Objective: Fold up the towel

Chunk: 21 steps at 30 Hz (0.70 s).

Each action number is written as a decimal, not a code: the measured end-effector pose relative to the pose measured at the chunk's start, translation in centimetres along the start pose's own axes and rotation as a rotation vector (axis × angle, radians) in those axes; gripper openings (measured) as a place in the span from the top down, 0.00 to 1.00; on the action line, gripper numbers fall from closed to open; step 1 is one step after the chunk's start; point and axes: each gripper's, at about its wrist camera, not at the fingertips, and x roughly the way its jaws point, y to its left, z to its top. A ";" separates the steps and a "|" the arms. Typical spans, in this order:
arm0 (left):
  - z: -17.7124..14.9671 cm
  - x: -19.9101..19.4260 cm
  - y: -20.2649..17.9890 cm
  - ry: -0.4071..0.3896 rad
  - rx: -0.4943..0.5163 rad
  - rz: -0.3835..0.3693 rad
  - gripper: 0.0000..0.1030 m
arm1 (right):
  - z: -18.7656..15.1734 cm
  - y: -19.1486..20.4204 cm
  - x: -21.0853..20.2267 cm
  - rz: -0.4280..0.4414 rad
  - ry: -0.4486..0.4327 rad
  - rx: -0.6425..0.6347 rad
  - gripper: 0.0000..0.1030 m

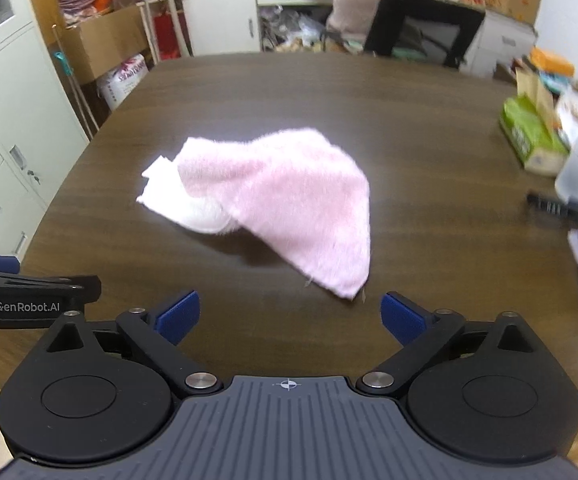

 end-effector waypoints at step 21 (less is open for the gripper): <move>2.4 3.5 2.2 0.060 -0.059 0.008 0.05 | 2.8 4.8 9.9 0.103 -0.030 -0.300 0.57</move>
